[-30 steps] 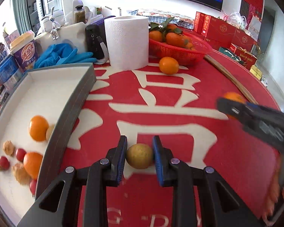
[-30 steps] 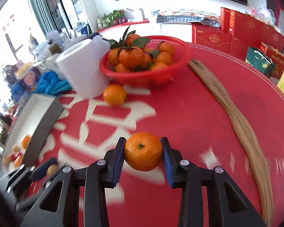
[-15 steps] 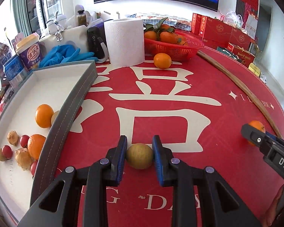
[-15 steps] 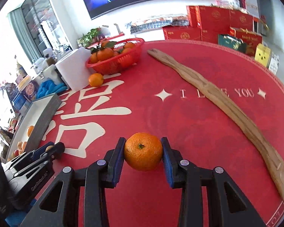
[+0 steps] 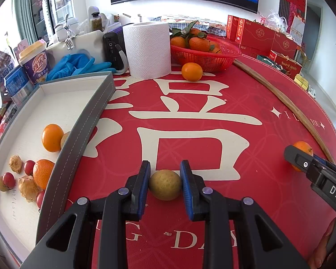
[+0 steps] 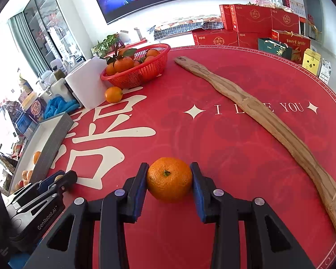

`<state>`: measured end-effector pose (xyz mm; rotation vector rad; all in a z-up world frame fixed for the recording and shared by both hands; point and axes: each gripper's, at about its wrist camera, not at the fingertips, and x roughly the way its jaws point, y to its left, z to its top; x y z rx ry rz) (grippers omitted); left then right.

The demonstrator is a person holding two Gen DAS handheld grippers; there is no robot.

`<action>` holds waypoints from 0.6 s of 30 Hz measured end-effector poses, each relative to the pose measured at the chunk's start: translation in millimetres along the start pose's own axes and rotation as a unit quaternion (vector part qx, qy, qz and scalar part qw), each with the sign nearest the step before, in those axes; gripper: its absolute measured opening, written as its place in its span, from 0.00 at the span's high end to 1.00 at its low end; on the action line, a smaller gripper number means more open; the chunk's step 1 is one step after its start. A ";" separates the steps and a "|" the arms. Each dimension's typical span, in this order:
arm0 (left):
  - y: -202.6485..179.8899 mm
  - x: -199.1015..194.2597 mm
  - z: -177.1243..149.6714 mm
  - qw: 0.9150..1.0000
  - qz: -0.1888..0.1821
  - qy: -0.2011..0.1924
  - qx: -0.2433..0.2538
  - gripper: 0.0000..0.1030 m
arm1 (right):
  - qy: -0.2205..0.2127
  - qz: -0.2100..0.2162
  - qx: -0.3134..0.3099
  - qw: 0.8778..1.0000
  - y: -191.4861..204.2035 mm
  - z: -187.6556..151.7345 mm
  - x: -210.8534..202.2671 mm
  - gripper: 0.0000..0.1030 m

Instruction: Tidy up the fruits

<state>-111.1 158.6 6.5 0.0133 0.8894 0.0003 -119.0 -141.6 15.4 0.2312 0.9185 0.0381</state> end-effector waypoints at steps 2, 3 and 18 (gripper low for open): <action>0.2 0.2 0.1 1.000 0.001 0.000 0.001 0.71 | 0.000 0.000 0.000 1.000 -0.1 -0.1 -0.1 0.63; 0.3 0.0 0.0 1.000 0.000 0.000 0.000 0.71 | 0.000 0.000 0.000 1.000 0.0 0.0 0.0 0.63; -0.5 -0.1 0.0 1.000 0.003 0.000 0.002 0.71 | 0.000 0.002 0.002 1.000 -1.0 -0.5 -0.5 0.63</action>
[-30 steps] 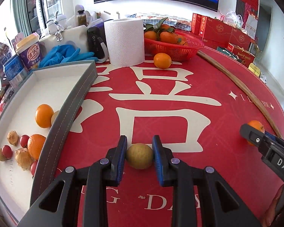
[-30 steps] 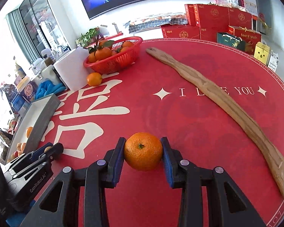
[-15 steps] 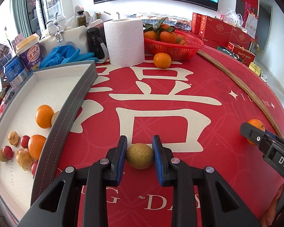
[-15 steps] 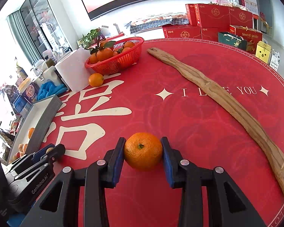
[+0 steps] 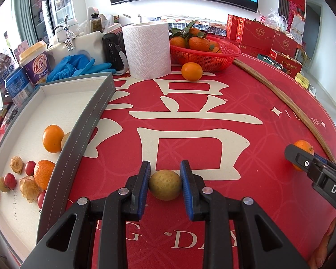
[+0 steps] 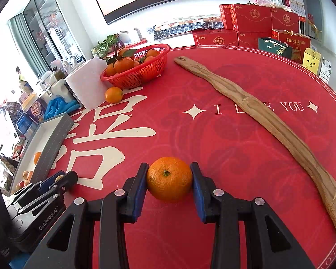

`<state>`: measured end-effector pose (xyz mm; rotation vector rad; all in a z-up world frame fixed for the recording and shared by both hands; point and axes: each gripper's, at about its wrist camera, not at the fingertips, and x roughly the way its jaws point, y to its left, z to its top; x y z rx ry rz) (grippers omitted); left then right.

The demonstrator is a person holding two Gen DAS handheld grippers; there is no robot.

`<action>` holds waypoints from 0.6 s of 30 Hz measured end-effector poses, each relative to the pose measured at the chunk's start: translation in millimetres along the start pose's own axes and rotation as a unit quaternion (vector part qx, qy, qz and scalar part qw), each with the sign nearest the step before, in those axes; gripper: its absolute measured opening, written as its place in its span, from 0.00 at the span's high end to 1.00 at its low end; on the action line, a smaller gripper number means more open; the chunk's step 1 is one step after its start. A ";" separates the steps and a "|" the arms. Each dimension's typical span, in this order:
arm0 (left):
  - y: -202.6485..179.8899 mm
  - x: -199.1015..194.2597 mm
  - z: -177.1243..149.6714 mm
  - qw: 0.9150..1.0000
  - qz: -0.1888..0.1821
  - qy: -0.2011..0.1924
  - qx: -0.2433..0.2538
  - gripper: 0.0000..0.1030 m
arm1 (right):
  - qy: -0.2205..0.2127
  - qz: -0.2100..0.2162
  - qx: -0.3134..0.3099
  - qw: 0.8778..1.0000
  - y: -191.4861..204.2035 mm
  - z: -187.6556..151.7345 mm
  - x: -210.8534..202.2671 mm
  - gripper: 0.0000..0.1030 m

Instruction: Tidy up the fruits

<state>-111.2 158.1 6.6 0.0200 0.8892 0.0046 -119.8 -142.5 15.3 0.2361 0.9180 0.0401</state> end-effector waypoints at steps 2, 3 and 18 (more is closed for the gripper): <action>-0.5 -0.1 0.0 1.000 0.001 0.000 0.000 0.71 | 0.000 -0.001 -0.001 1.000 0.0 0.0 0.0 0.63; -0.3 -0.1 -0.1 1.000 0.001 0.000 0.001 0.71 | 0.000 0.000 0.000 1.000 -0.1 -0.1 0.0 0.63; -0.5 -0.3 0.0 1.000 0.004 0.000 0.003 0.71 | 0.001 -0.002 -0.002 1.000 0.1 -0.1 -0.3 0.63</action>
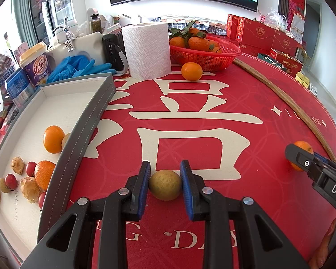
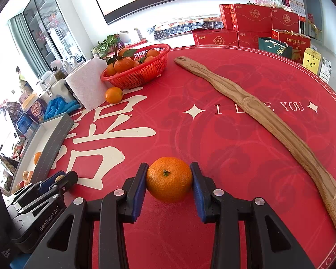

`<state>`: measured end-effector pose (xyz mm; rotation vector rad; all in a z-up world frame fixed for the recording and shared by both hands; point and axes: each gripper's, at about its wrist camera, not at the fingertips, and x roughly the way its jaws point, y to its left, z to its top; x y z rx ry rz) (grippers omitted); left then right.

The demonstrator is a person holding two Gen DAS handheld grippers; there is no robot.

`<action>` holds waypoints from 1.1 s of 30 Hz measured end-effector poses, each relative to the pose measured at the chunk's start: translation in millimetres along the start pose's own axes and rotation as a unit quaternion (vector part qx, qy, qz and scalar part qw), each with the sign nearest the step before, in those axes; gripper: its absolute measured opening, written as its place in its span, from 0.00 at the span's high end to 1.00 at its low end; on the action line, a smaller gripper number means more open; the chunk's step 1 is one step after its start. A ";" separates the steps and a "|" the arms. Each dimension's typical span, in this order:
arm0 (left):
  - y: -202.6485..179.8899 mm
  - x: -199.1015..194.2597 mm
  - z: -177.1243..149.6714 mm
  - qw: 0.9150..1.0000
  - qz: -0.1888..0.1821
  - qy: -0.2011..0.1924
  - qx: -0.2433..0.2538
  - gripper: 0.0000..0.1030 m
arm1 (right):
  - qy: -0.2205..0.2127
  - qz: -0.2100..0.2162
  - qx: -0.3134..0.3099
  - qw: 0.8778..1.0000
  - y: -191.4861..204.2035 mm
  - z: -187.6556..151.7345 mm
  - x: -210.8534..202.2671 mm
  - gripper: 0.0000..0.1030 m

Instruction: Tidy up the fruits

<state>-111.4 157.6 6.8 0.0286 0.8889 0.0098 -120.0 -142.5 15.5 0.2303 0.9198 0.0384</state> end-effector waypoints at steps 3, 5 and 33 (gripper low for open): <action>0.8 0.2 0.1 1.000 -0.001 0.000 0.000 0.71 | 0.001 -0.003 -0.003 1.000 0.4 0.1 -0.3 0.63; -0.9 -0.4 -0.3 1.000 0.000 0.000 -0.001 0.71 | 0.002 -0.009 -0.008 1.000 2.4 0.1 0.1 0.63; 17.4 -20.7 1.7 0.999 -0.038 -0.014 -0.015 0.71 | 0.042 -0.015 -0.032 0.998 13.3 1.3 -3.7 0.63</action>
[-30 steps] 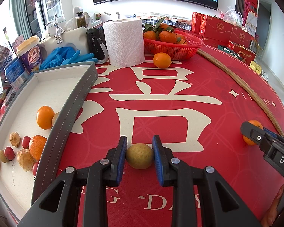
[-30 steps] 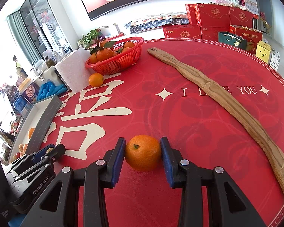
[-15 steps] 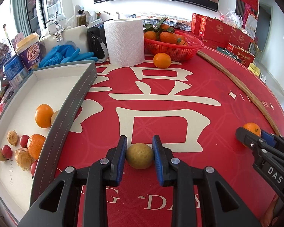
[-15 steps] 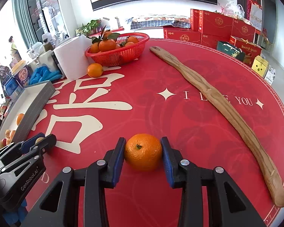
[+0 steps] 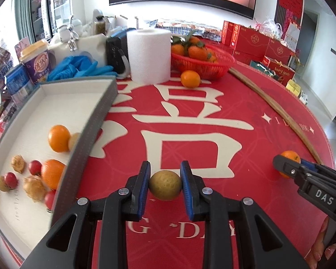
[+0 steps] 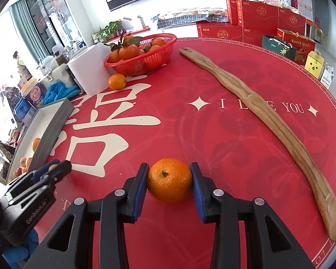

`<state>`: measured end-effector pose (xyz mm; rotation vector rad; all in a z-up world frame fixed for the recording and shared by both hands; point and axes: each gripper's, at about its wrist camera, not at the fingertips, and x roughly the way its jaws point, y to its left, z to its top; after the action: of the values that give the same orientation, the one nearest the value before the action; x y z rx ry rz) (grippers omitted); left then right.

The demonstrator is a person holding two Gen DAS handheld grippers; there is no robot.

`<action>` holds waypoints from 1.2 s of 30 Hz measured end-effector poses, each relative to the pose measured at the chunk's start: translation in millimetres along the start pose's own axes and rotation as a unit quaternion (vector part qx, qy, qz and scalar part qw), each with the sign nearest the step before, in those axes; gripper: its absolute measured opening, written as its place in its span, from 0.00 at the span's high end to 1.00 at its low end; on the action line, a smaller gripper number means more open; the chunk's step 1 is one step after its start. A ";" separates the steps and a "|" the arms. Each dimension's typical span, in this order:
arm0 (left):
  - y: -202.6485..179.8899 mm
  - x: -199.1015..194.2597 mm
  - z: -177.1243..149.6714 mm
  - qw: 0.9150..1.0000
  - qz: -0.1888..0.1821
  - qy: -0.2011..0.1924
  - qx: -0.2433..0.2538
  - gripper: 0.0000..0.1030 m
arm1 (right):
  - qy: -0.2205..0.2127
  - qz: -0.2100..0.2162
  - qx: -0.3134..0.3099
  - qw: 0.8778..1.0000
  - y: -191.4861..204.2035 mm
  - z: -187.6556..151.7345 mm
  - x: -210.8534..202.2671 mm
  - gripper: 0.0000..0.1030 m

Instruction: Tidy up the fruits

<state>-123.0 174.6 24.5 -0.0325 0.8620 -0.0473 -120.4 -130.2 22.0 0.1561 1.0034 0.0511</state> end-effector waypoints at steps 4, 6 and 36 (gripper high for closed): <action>11.9 -12.5 4.9 1.000 -0.001 -0.017 -0.005 0.71 | 0.003 0.007 -0.001 1.000 9.0 2.9 -1.6 0.63; 19.0 -19.6 7.7 1.000 0.000 -0.027 -0.005 0.71 | 0.005 0.010 -0.002 1.000 14.5 4.7 -1.6 0.63; 194.9 -26.5 10.5 0.987 0.118 -0.021 -0.110 0.71 | 0.065 0.120 -0.184 0.973 237.8 44.9 49.9 0.63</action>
<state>-126.7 370.7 42.2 -0.1376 0.8201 0.2706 -48.9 105.6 40.6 -0.0691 1.0832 0.4702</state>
